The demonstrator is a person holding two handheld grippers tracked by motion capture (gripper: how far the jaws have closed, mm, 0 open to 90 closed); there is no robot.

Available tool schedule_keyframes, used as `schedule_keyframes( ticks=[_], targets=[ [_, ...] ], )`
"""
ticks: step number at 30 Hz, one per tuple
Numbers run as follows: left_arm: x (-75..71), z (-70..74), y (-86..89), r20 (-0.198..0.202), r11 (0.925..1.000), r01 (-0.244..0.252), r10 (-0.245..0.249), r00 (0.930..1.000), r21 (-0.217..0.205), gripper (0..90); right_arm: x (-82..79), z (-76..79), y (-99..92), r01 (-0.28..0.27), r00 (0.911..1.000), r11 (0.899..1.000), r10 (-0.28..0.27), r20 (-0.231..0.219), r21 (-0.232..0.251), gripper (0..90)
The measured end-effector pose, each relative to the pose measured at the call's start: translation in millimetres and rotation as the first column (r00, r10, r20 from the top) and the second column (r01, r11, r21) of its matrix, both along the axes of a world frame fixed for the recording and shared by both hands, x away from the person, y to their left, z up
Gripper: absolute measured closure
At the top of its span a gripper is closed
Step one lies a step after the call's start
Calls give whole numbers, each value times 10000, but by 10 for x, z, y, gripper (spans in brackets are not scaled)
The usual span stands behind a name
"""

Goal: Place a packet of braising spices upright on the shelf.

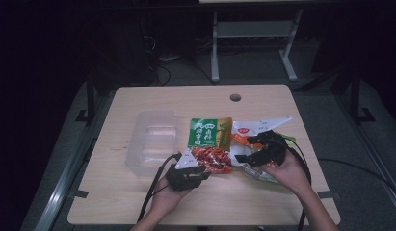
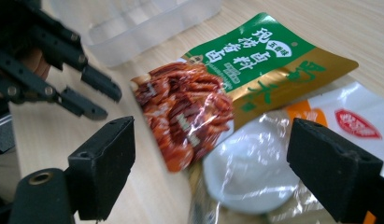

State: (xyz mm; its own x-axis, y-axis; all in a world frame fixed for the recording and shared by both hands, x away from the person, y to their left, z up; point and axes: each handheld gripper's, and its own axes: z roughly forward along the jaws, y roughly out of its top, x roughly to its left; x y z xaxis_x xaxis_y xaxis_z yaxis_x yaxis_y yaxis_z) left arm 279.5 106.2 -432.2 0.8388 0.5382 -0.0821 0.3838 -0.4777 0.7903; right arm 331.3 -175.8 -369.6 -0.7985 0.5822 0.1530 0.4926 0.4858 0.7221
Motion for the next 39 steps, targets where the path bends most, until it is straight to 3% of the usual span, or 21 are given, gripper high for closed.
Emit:
schedule_keyframes(
  ticks=[2, 5, 10, 11, 14, 15, 20, 22, 24, 25, 32, 33, 39],
  targets=[
    [22, -16, -6, -19, 9999, -5, 6, 10000, 104, 759, 51, 12, 36, 94, 9999, 9999, -95, -136, -82, 149],
    [84, -74, -45, -62, 9987, -194, 197, 9998, 477, 788, 276, 25, 160, 87, 9994, 9989, -102, -333, -450, 152],
    [141, -111, -66, -9, 9961, -300, 302, 9995, 830, 857, 482, 28, 267, 203, 9978, 9991, -224, -616, -360, 184],
    [163, -139, -78, -39, 9950, -430, 436, 9990, 898, 877, 586, 30, 339, 301, 9969, 9976, -345, -710, -622, 187],
    [186, -169, -93, -70, 9931, -469, 479, 9988, 1074, 891, 666, 21, 390, 321, 9963, 9965, -380, -773, -769, 198],
    [205, -201, -104, -76, 9908, -500, 513, 9987, 1258, 895, 754, -9, 448, 442, 9948, 9939, -530, -867, -1010, 201],
    [207, -220, -118, -184, 9892, -559, 590, 9981, 1358, 894, 903, -128, 500, 650, 9919, 9914, -766, -1009, -1138, 222],
    [221, -236, -116, -227, 9874, -581, 621, 9978, 1470, 894, 1007, -231, 518, 1012, 9833, 9849, -1206, -1366, -1407, 237],
    [233, -251, -118, -240, 9861, -634, 679, 9974, 1536, 894, 1026, -249, 517, 1131, 9815, 9831, -1331, -1379, -1440, 237],
    [244, -267, -120, -327, 9859, -661, 720, 9969, 1538, 893, 1080, -294, 508, 1331, 9763, 9795, -1559, -1504, -1515, 251],
    [236, -284, -141, -320, 9856, -693, 751, 9967, 1543, 891, 1181, -395, 490, 1751, 9620, 9696, -2055, -1796, -1711, 283],
    [235, -294, -144, -299, 9856, -685, 739, 9968, 1547, 891, 1212, -436, 485, 1853, 9559, 9680, -2175, -1975, -1691, 293],
    [240, -302, -142, -274, 9827, -599, 656, 9975, 1752, 891, 1268, -507, 451, 2147, 9417, 9624, -2491, -2262, -1662, 337]
  ],
)
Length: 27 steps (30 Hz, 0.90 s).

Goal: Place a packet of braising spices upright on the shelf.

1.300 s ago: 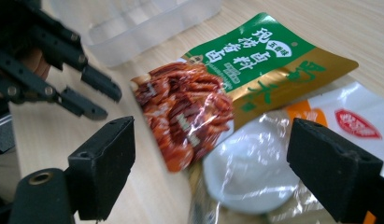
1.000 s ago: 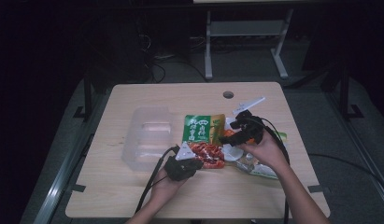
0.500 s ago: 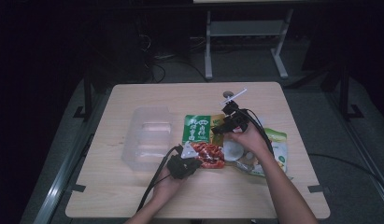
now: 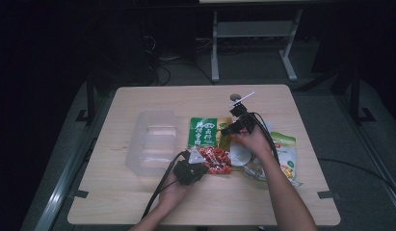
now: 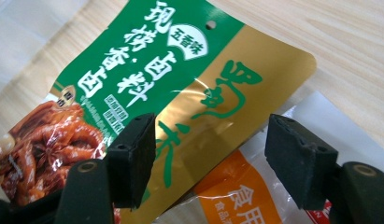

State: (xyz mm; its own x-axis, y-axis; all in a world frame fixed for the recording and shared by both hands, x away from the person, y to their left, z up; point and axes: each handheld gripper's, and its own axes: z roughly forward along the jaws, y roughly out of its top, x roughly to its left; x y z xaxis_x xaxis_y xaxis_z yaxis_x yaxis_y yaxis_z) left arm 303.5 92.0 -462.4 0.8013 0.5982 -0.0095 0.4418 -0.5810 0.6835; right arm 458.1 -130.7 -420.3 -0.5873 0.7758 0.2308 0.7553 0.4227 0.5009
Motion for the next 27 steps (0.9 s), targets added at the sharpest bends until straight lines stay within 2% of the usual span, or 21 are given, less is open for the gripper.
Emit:
schedule_keyframes(
  ticks=[1, 2, 4, 11, 14, 15, 18, 19, 20, 22, 23, 25, 27],
  targets=[
    [0, 0, 0, 0, 10000, 0, 0, 10000, 0, 891, 0, 0, 0, 0, 10000, 10000, 0, 0, 0, 337],
    [-7, -6, -7, -28, 10000, -17, 17, 10000, -32, 890, 16, -19, -16, 170, 9996, 9996, -165, -240, 214, 350],
    [-10, -16, -15, -5, 9999, -64, 64, 10000, -140, 889, 26, -36, -21, 279, 9990, 9994, -271, -351, 212, 362],
    [-8, -17, -13, -21, 9999, -65, 64, 10000, -115, 890, 45, -85, -2, 254, 9974, 9988, -225, -680, 419, 389],
    [-6, -18, -12, 22, 10000, -28, 28, 10000, -80, 890, 58, -128, 10, 238, 9952, 9985, -189, -960, 502, 427],
    [-3, -18, -11, 50, 10000, -6, 7, 10000, -68, 890, 57, -135, 15, 247, 9954, 9986, -203, -933, 458, 444],
    [-4, -21, -12, 23, 9999, -32, 32, 10000, -101, 890, 52, -139, 8, 200, 9958, 9976, -140, -900, 663, 559],
    [-2, -20, -11, 48, 10000, -15, 16, 10000, -81, 890, 52, -139, 8, 200, 9958, 9976, -140, -900, 663, 559],
    [1, -18, -6, 41, 10000, 49, -49, 10000, -16, 886, 49, -134, -11, 229, 9949, 9970, -155, -995, 737, 644],
    [-1, -19, -7, 26, 10000, 50, -50, 10000, -58, 880, 44, -138, -23, 156, 9935, 9962, -58, -1133, 862, 706],
    [-1, -19, -7, 26, 10000, 50, -50, 10000, -58, 880, 44, -138, -23, 156, 9935, 9962, -58, -1133, 862, 706],
    [-1, -21, -9, 10, 9999, 12, -12, 10000, -132, 876, 39, -135, -40, 147, 9927, 9928, -2, -1209, 1190, 808],
    [3, -22, -6, -19, 9999, 18, -19, 10000, -164, 865, 36, -126, -47, 74, 9930, 9920, 76, -1179, 1264, 836]
  ],
)
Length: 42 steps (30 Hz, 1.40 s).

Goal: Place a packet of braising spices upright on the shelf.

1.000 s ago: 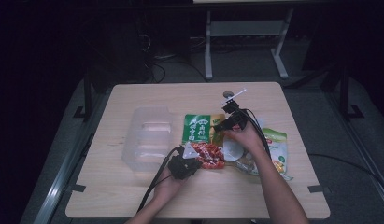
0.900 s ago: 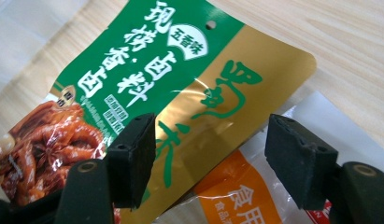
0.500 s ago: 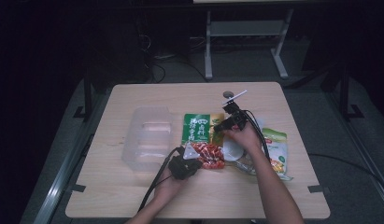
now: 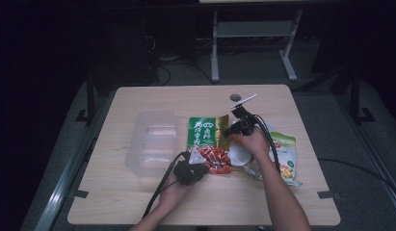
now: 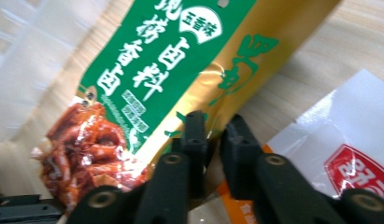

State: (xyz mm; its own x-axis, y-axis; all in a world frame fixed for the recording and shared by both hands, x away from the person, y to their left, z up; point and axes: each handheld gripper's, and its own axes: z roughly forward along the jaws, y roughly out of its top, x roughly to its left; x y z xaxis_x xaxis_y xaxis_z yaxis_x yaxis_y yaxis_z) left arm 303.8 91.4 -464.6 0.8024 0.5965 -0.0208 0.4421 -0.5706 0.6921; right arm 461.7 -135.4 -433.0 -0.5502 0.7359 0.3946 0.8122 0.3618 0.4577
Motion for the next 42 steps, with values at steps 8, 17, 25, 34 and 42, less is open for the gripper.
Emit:
schedule_keyframes(
  ticks=[8, 17, 25, 34, 42],
  targets=[
    [13, 52, 63, -106, 9991, -196, 192, 9998, -383, 743, -103, 162, -34, -433, 9975, 9982, 410, 569, 403, 900],
    [4, 196, 176, -112, 9785, -674, 665, 9977, -1948, 518, -503, 541, -149, -1137, 9694, 9916, 971, 2255, 616, 900],
    [23, 283, 248, -73, 9493, -1355, 1391, 9902, -2837, 270, -858, 774, -278, -1853, 9152, 9805, 1481, 3747, 650, 900],
    [79, 322, 240, -423, 9315, -1692, 1644, 9855, -3220, 226, -1201, 847, -484, -2441, 8512, 9681, 1858, 4909, 569, 900],
    [247, 250, 197, -1553, 9019, -1214, 614, 9860, -4145, 364, -1389, 831, -614, -3121, 8087, 9468, 2216, 5450, 781, 900]
  ],
)
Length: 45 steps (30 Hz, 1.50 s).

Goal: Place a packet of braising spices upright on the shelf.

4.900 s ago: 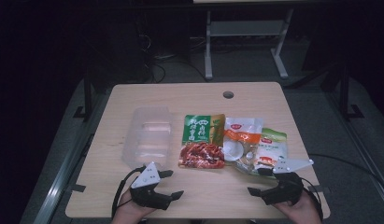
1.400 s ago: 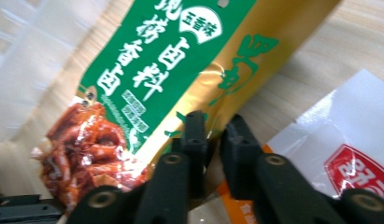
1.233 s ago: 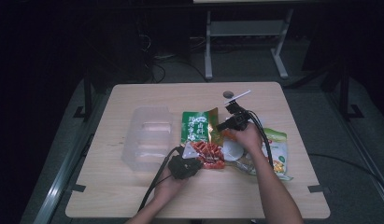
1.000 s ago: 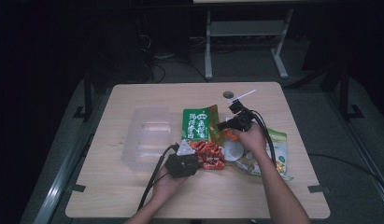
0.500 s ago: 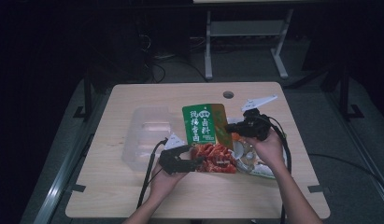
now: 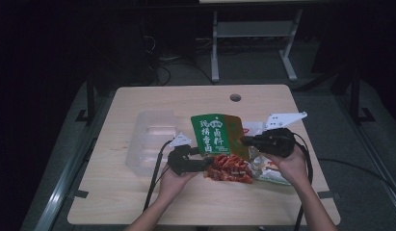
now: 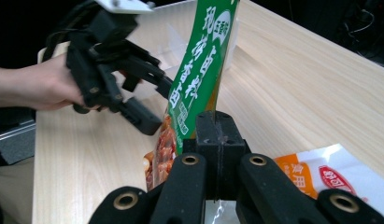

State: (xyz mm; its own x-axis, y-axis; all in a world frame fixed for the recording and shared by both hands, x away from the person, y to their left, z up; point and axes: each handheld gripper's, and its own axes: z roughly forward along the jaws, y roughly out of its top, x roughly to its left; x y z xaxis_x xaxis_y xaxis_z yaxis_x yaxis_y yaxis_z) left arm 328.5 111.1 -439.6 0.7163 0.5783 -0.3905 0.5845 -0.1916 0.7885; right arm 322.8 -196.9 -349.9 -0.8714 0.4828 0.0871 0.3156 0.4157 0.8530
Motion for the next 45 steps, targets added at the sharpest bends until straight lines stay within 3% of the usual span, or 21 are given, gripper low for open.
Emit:
schedule_keyframes(
  ticks=[1, 4, 8, 12, 18, 23, 29, 34, 39, 45],
  targets=[
    [12, -4, -18, 15, 9994, 239, -239, 9997, -268, 415, -17, -23, -28, -92, 10000, 9999, 92, -3, 99, 900],
    [6, 4, -24, 248, 9994, 266, -261, 9994, -206, 583, -22, -42, -50, -107, 9999, 9998, 108, -67, 160, 900],
    [-8, 10, 5, 510, 9975, 573, -552, 9972, -421, 769, -18, -114, -103, -82, 9993, 9997, 90, -354, 242, 900],
    [-80, 28, -7, 766, 9979, 595, -573, 9954, -261, 835, -8, -142, -118, -53, 9985, 9996, 68, -547, 278, 900],
    [-154, 45, 14, 1269, 9980, 604, -623, 9900, 190, 844, 13, -218, -127, 4, 9958, 9996, 20, -916, 266, 892],
    [-221, 74, -1, 1673, 9970, 667, -722, 9833, 382, 848, 46, -278, -78, -49, 9901, 9998, 75, -1398, 192, 829],
    [-246, 95, 6, 1763, 9948, 778, -883, 9804, 655, 846, 57, -311, 14, -180, 9860, 9998, 173, -1660, -29, 777],
    [-272, 104, 24, 1823, 9937, 798, -931, 9788, 788, 833, 64, -315, 65, -261, 9824, 9997, 250, -1851, -37, 855],
    [-314, 140, 45, 1890, 9920, 717, -905, 9778, 1041, 773, 38, -281, 98, -340, 9814, 9993, 301, -1898, -172, 895],
    [-411, 195, 104, 1970, 9917, 553, -775, 9773, 1158, 634, -65, -210, 99, -465, 9826, 9984, 516, -1786, 326, 900]
  ],
)
